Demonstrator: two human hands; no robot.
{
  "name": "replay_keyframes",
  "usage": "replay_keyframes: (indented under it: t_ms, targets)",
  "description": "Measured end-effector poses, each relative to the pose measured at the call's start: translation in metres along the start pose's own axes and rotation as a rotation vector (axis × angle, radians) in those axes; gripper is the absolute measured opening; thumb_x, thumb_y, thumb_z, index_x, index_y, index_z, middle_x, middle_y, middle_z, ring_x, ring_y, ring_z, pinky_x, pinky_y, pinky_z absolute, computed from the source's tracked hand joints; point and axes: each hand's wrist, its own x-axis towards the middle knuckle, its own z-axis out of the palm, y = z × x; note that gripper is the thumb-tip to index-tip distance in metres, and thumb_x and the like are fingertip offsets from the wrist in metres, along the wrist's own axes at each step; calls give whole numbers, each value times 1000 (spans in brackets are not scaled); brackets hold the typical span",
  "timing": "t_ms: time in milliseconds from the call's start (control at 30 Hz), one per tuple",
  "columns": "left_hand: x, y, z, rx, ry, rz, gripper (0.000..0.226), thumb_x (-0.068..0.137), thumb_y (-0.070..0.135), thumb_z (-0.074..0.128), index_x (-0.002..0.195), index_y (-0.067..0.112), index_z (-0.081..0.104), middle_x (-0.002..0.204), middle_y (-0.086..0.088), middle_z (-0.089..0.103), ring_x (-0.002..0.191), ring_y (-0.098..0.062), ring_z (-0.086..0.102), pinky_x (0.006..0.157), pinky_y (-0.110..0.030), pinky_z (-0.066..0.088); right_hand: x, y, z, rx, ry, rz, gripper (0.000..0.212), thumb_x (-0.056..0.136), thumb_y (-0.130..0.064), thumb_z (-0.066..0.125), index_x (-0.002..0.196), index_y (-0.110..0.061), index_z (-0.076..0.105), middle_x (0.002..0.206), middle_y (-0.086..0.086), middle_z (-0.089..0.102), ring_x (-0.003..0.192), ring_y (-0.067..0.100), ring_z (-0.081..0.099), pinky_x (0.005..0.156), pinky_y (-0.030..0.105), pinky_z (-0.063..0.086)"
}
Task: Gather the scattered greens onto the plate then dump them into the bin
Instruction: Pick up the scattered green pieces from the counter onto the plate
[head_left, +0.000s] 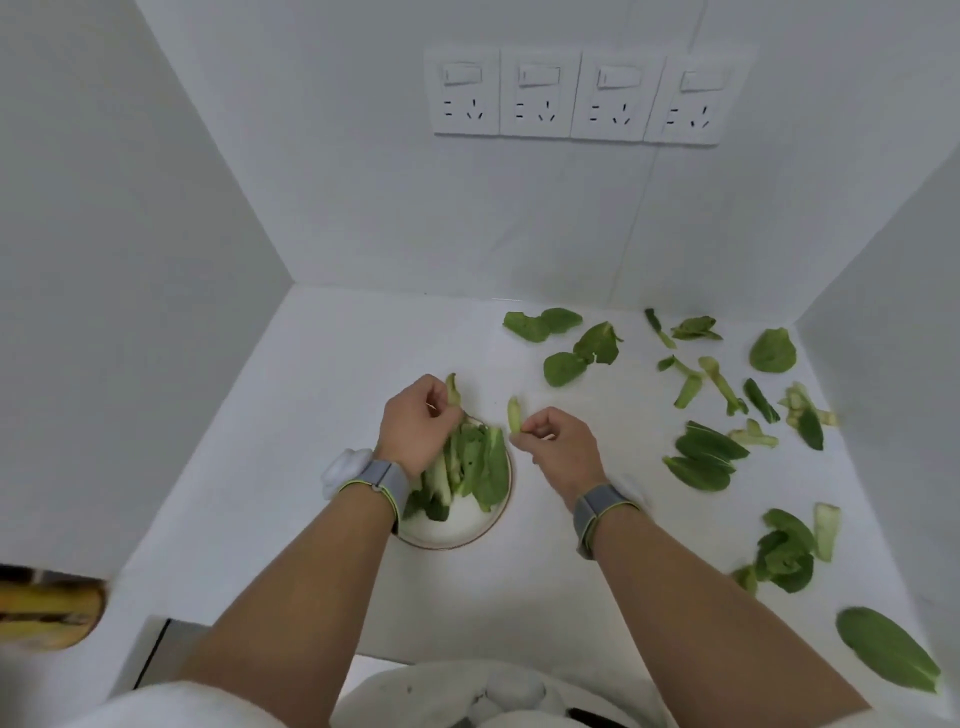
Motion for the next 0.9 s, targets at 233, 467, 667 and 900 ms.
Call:
replay_keyframes:
  t_ms: [233,467,667,900]
  targets:
    - [-36,-39,-34,157,9,-158,2,78,25,65,76,23,64,75,8,68,70,-17,64,73,-32,56,-17,-14,36,18,-111,-24,6,73,-21,77,70,-20,71,69,-5,69,68,12,61,75,36,54]
    - [-43,-41,-33,342,-70,-168,7,82,25,59,78,23,65,75,6,72,59,-17,70,72,-35,59,-18,-19,52,-52,-157,0,9,74,-31,75,71,-22,76,74,-6,72,77,14,66,76,34,56]
    - [-30,-37,-26,376,-26,-92,6,84,24,59,82,23,64,73,8,67,73,-19,64,71,-32,55,-19,-9,45,-497,-142,-226,20,79,-31,64,63,-21,68,69,-7,59,71,15,59,65,31,49]
    - [-3,-22,-5,276,-26,77,12,90,29,56,79,25,56,65,7,61,62,-15,56,61,-31,48,0,0,18,-432,22,-86,32,84,-30,54,57,-20,41,62,-2,47,60,16,44,57,32,36]
